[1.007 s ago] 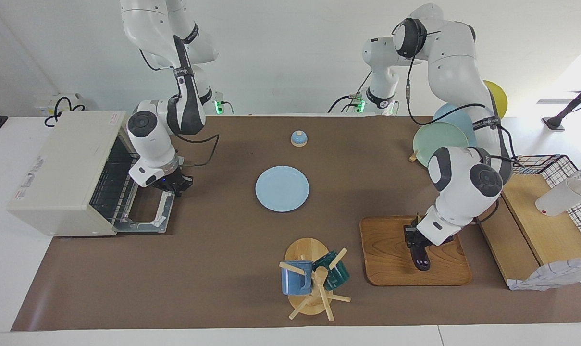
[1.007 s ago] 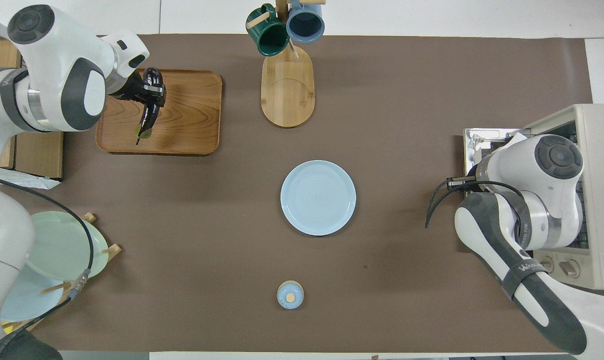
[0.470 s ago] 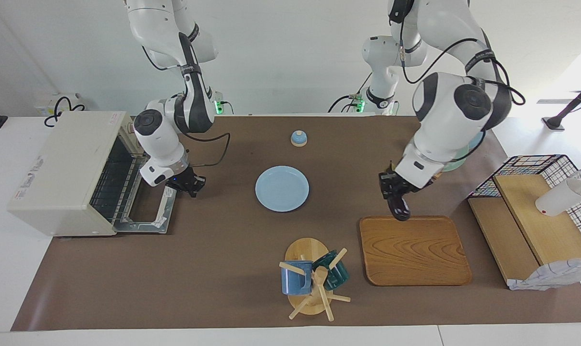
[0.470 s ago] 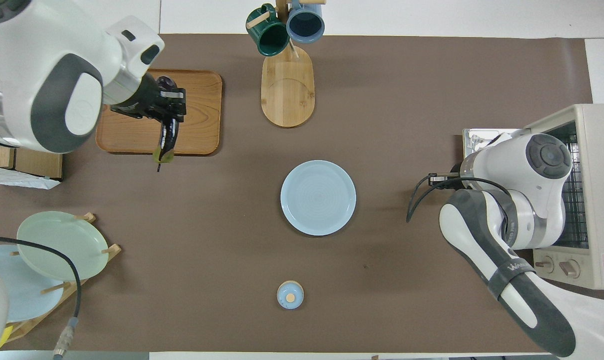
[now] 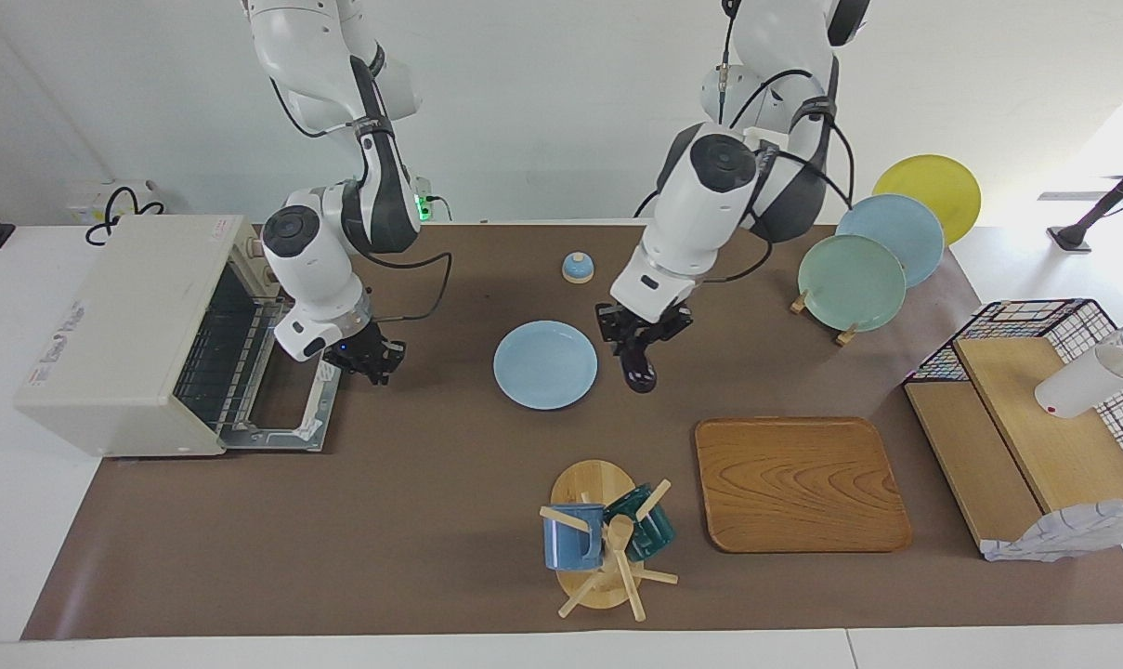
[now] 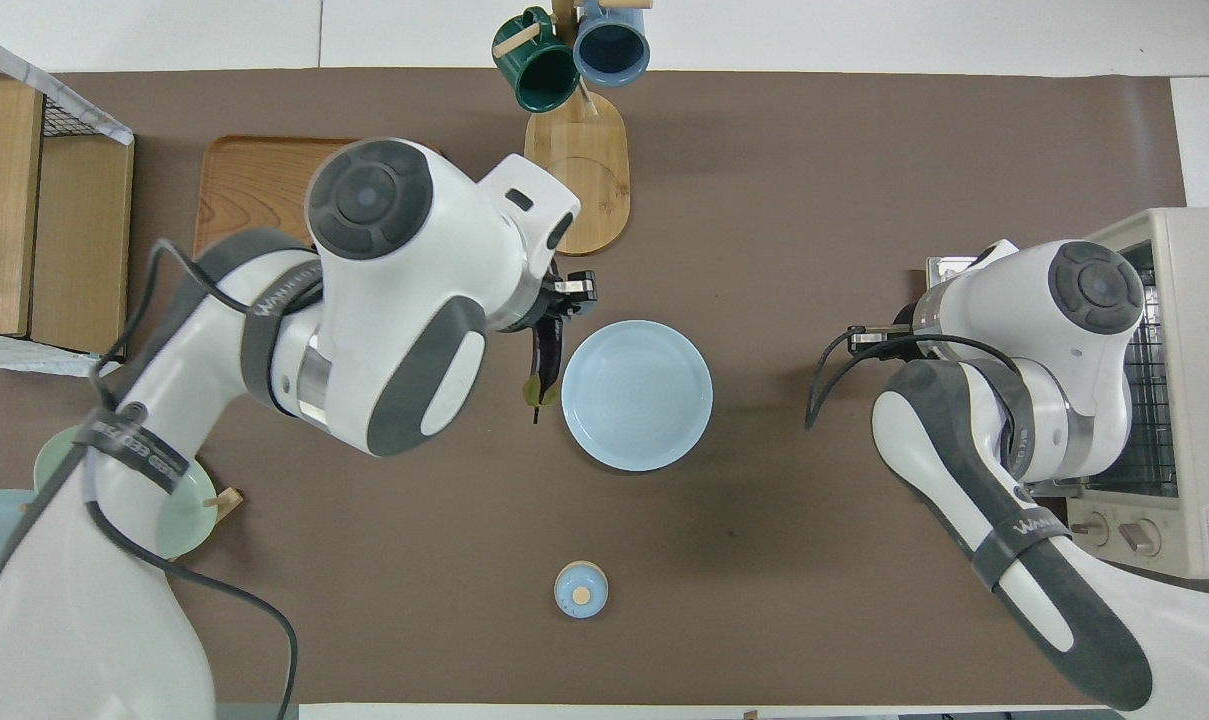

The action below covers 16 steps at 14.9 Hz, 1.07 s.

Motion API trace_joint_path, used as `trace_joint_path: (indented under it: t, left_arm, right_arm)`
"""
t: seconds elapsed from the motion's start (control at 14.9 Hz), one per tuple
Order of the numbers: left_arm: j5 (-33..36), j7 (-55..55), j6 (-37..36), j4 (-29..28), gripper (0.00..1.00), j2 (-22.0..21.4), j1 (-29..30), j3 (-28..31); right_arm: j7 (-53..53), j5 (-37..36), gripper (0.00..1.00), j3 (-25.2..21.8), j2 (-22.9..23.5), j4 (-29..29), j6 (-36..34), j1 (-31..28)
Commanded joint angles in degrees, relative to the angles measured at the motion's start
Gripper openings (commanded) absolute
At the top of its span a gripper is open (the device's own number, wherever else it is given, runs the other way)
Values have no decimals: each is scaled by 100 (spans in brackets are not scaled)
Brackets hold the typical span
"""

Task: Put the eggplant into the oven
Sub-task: 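Carry the eggplant with the left gripper and lower it onto the blue plate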

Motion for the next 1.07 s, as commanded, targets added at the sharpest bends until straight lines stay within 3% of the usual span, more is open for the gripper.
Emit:
trace_joint_path:
  t: [0.0,0.2,0.87,0.94,1.01]
  left_arm:
    - [-103,-353,946,-853,0,-225,-565,115]
    - [-103,-460,1483,-968,0,258,-926,133]
    - [-59,-416,1879,-1179,0,479,-1015,133]
    - [-59,-407,1889,-1205,24,470,-1015,133]
    - [-59,-416,1880,-1214,99,470,-1015,133]
  right_arm:
    - [-2,37,53,-23,92,118,-80,-3]
    - [-11,19,58,-23,92,118,-88,6]
    - [-20,10,58,-23,92,109,-88,-3]
    - [-28,10,58,-23,83,109,-88,-3]
    - [-28,10,58,-23,83,109,-97,-3]
